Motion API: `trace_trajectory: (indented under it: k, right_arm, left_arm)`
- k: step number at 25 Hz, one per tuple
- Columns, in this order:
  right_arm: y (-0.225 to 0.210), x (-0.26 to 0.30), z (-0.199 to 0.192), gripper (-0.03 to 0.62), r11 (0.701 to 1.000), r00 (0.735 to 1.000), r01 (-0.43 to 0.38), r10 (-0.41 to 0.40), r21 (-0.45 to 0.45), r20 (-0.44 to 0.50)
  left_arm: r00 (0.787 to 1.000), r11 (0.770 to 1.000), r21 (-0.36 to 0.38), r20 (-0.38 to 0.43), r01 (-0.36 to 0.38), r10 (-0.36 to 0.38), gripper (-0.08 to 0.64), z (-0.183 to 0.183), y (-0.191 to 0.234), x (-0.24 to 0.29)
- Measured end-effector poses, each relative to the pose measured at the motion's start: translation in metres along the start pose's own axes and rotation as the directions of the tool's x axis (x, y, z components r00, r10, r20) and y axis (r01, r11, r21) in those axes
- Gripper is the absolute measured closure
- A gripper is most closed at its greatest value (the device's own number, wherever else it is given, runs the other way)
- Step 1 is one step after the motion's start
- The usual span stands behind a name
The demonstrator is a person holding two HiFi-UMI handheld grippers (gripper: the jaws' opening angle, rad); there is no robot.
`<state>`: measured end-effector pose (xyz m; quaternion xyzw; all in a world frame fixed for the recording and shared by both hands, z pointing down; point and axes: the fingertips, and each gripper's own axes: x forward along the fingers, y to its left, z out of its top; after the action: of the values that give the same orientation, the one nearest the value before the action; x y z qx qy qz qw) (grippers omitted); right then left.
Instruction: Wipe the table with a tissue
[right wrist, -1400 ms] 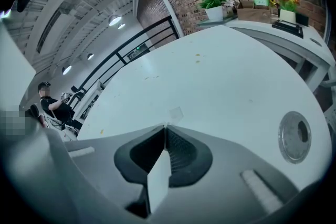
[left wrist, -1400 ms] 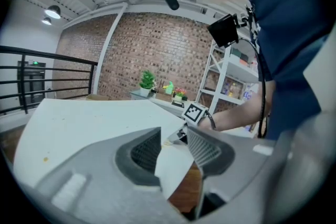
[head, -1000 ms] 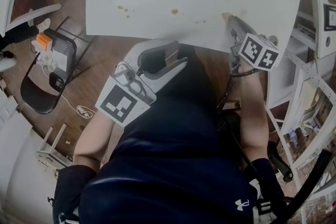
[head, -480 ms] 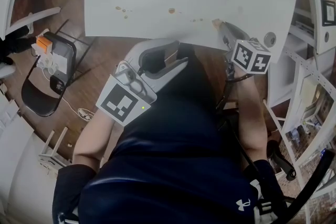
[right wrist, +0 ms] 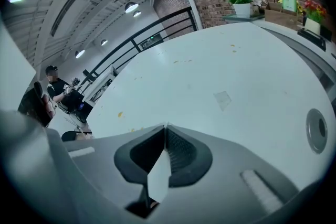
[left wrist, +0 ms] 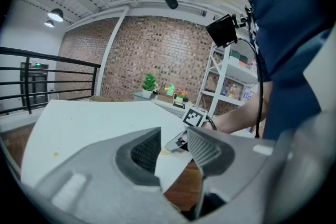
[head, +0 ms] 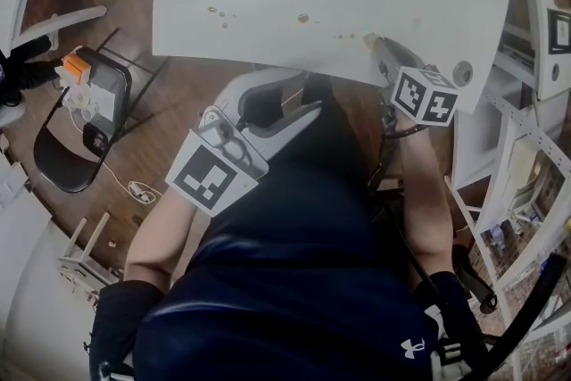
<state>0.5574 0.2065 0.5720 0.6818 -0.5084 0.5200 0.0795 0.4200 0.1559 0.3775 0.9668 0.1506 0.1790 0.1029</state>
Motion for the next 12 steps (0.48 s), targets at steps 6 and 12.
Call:
trace_trajectory:
  k: [6,12]
  right_arm:
    - [0.016,0.010,0.006,0.574,1.000,1.000,-0.004,0.004,-0.014,0.000]
    - [0.027,0.016,0.006,0.574,1.000,1.000,-0.006,0.006,-0.007,0.005]
  left_arm:
    - [1.000,0.999,-0.016,0.005,-0.028,0.028,0.403,-0.007,0.007,-0.020]
    - [0.999,0.999,-0.019,0.005,-0.033,0.033,0.408,-0.010,0.012,-0.033]
